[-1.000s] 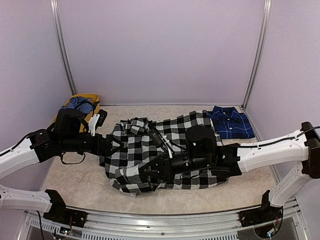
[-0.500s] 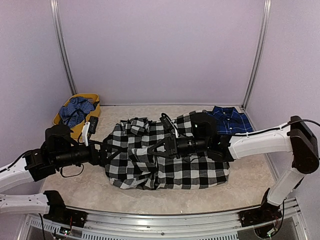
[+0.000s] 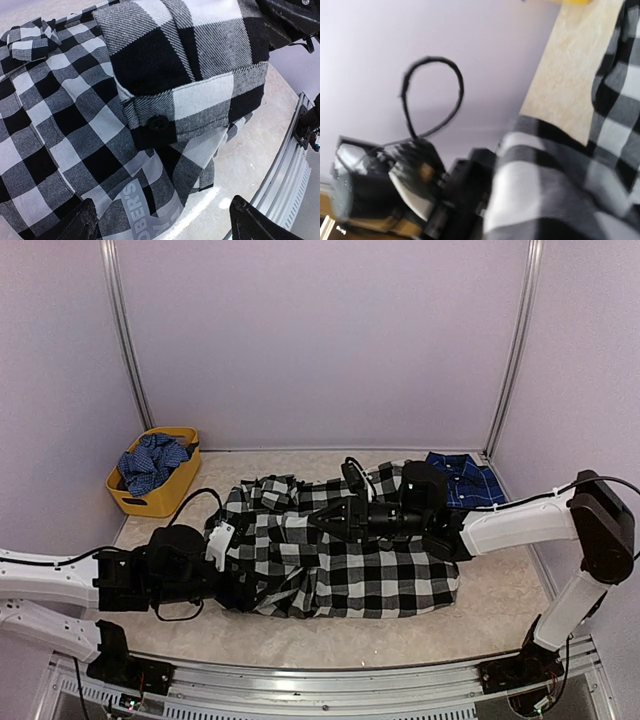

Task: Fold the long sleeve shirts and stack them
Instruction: Adjust the sleeve at the center of the board.

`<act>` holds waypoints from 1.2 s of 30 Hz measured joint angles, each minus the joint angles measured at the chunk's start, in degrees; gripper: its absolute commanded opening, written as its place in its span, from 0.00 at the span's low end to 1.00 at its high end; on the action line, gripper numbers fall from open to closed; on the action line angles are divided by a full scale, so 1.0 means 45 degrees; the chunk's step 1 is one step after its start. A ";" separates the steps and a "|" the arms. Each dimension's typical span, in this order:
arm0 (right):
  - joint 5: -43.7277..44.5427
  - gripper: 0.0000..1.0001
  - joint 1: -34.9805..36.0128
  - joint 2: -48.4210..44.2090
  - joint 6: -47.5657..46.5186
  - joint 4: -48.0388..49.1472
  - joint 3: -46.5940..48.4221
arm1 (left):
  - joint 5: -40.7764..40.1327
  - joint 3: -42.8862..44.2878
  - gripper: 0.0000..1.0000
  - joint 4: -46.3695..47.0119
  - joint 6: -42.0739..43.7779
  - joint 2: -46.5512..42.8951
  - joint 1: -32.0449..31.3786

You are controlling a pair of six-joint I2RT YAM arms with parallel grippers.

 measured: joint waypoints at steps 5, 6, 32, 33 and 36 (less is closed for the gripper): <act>0.0219 0.47 -0.0680 0.0651 0.1491 0.1651 -0.0801 | -0.0797 -0.0053 0.88 0.0097 0.0102 0.0646 -0.0073; 0.0291 0.52 -0.0894 0.0816 0.1705 0.1778 -0.0942 | -0.0894 -0.0053 0.88 0.0136 0.0141 0.0699 -0.0073; 0.0257 0.71 -0.1865 -0.0437 -0.0690 -0.0631 -0.0714 | -0.1239 0.3415 0.95 0.1151 0.3201 0.6348 0.1122; 0.0257 0.71 -0.1865 -0.0675 -0.0937 -0.0840 -0.0772 | -0.1054 0.3667 0.95 0.1098 0.3356 0.6518 0.1205; 0.0291 0.71 -0.1865 -0.1384 -0.1690 -0.1622 -0.1078 | -0.0442 0.4269 0.93 0.0845 0.3764 0.7067 0.1418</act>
